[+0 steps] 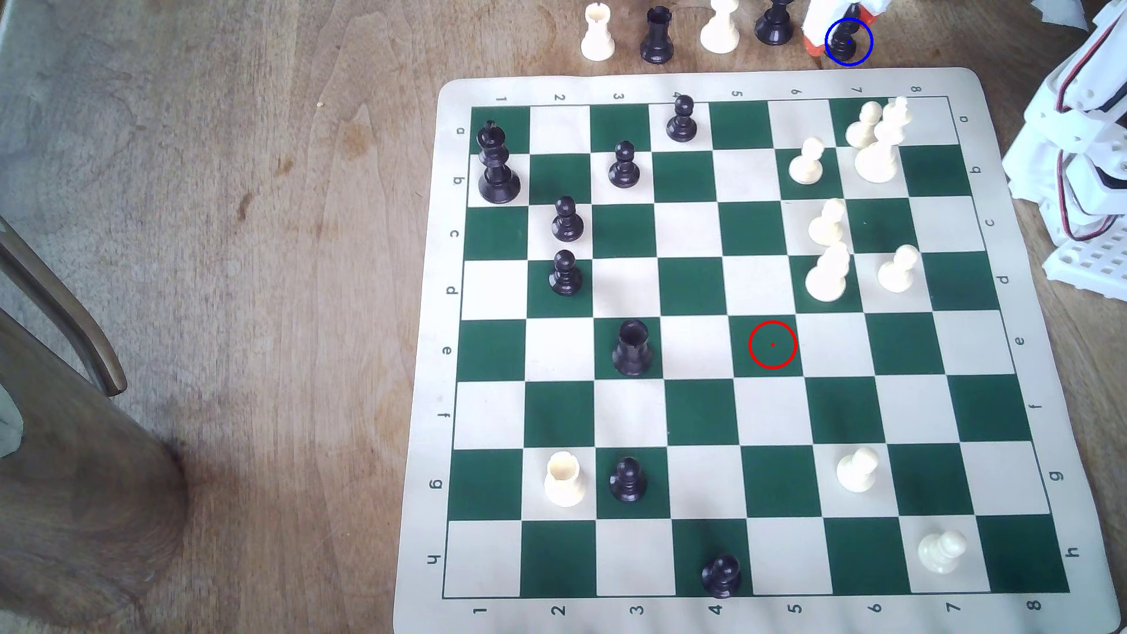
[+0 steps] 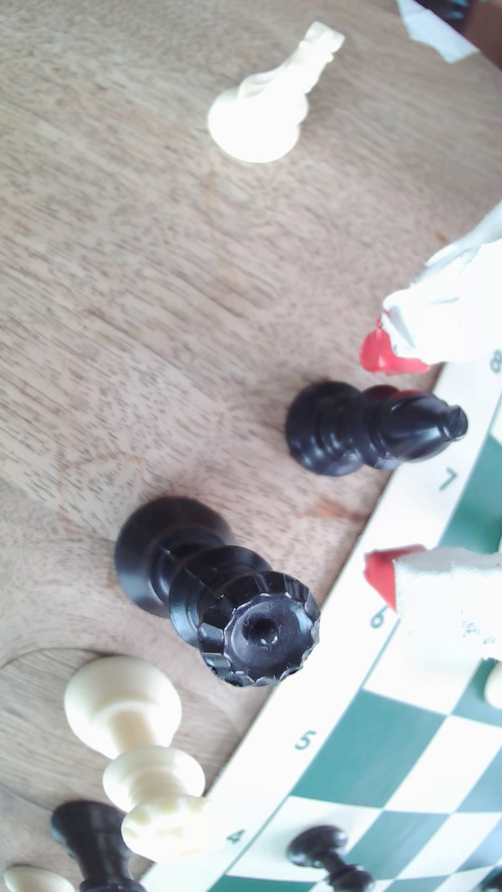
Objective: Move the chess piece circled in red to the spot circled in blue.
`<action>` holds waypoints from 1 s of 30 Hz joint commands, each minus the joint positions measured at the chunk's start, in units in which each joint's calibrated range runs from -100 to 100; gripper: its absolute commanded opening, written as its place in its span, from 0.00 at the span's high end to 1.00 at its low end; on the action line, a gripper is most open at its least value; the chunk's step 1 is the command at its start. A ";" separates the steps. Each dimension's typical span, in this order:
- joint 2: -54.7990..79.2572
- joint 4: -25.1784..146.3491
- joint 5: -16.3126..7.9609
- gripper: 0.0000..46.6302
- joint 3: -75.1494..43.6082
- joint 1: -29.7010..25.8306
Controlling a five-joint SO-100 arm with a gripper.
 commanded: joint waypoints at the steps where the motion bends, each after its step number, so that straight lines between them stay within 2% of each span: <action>1: -5.34 2.45 0.15 0.58 -3.55 0.44; 9: -13.07 11.05 0.29 0.60 -9.27 -1.36; 13: -21.39 18.09 -0.15 0.61 -9.81 -5.19; 18: -31.74 25.38 -3.66 0.61 -10.17 -17.08; 20: -35.14 27.10 -6.54 0.62 -10.35 -25.92; 21: -35.73 27.10 -7.18 0.63 -10.35 -27.88; 26: -38.96 23.01 -8.40 0.70 -5.73 -34.53; 27: -39.55 21.53 -8.40 0.72 -3.74 -35.62; 28: -40.91 18.42 -8.55 0.79 -0.11 -36.95; 30: -42.61 15.47 -8.55 0.84 3.25 -37.97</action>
